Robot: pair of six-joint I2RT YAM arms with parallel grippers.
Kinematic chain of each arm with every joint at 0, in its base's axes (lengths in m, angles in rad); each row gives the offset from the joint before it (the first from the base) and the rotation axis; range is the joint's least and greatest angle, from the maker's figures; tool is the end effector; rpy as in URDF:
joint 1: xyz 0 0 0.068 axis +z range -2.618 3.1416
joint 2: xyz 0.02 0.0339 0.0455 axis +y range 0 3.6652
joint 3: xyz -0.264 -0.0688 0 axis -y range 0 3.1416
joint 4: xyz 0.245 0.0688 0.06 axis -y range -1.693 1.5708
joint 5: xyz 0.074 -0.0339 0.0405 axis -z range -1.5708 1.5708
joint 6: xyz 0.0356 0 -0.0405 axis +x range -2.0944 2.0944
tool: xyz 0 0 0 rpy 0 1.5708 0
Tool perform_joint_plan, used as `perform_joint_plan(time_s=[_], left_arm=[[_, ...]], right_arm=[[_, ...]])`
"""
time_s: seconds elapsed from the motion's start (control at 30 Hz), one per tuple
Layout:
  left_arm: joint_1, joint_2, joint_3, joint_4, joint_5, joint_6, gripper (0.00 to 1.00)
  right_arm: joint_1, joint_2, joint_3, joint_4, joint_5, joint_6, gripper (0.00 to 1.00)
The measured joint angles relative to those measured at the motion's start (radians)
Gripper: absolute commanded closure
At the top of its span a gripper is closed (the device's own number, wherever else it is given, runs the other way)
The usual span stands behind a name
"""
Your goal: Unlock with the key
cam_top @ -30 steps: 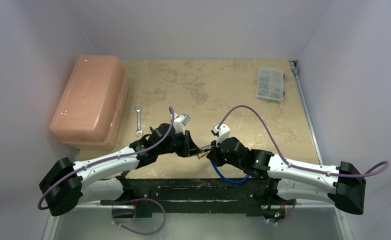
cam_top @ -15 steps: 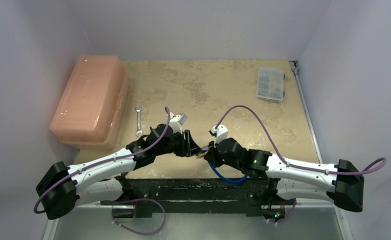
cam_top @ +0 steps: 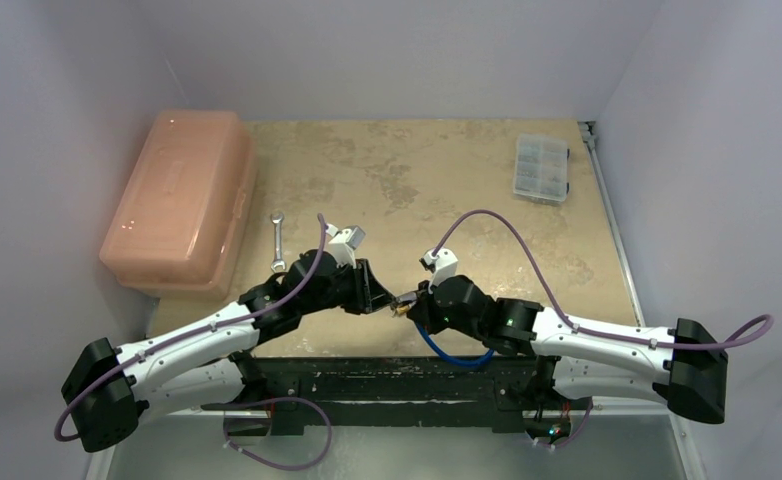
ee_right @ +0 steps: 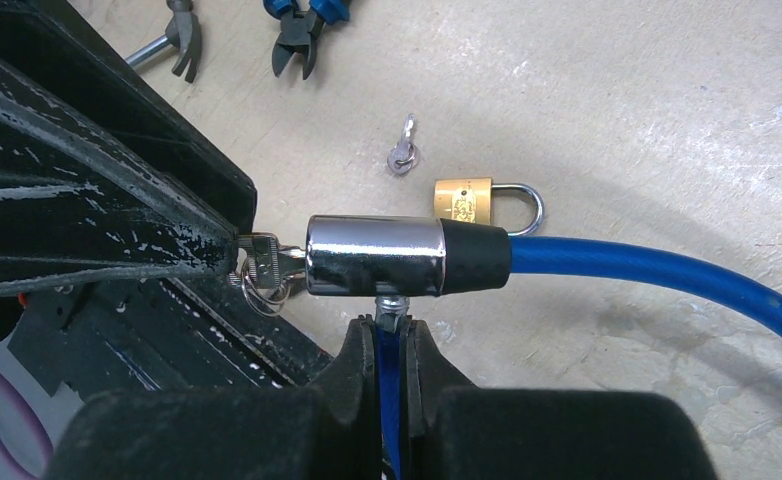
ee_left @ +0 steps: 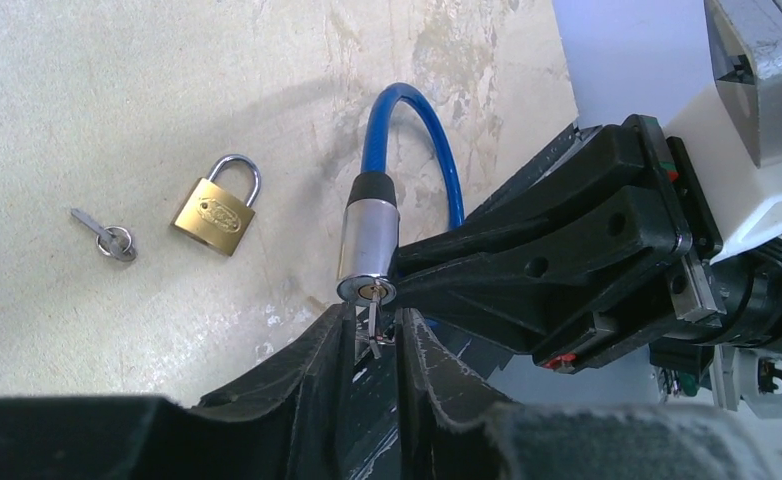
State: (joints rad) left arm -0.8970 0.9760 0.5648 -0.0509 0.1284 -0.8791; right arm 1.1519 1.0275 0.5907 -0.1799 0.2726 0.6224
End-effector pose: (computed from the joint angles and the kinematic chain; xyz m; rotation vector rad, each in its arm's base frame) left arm 0.1328 -0.1736 0.2405 0.1104 2.2637 -1.1796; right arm 0.0979 0.1964 0.2276 -0.4341 2.2099 0.7056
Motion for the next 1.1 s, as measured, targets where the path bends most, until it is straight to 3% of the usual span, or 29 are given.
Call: perform_joint_plan(time_s=[0.33, 0.53, 0.63, 1.1], left_arm=[[0.000, 0.008, -0.013, 0.033, 0.026, -0.023, 0.79], [0.000, 0.021, -0.039, 0.057, 0.040, -0.045, 0.90], [0.000, 0.031, -0.040, 0.066, 0.044, -0.051, 1.00], [-0.003, 0.112, -0.039, 0.137, 0.066, -0.061, 1.00]], right_arm=[[0.000, 0.000, 0.000, 0.000, 0.000, 0.006, 1.00], [0.000, 0.000, 0.000, -0.003, 0.000, 0.006, 1.00], [0.000, 0.000, 0.000, -0.007, 0.000, 0.006, 1.00], [-0.001, 0.000, 0.000, -0.047, 0.005, -0.049, 1.00]])
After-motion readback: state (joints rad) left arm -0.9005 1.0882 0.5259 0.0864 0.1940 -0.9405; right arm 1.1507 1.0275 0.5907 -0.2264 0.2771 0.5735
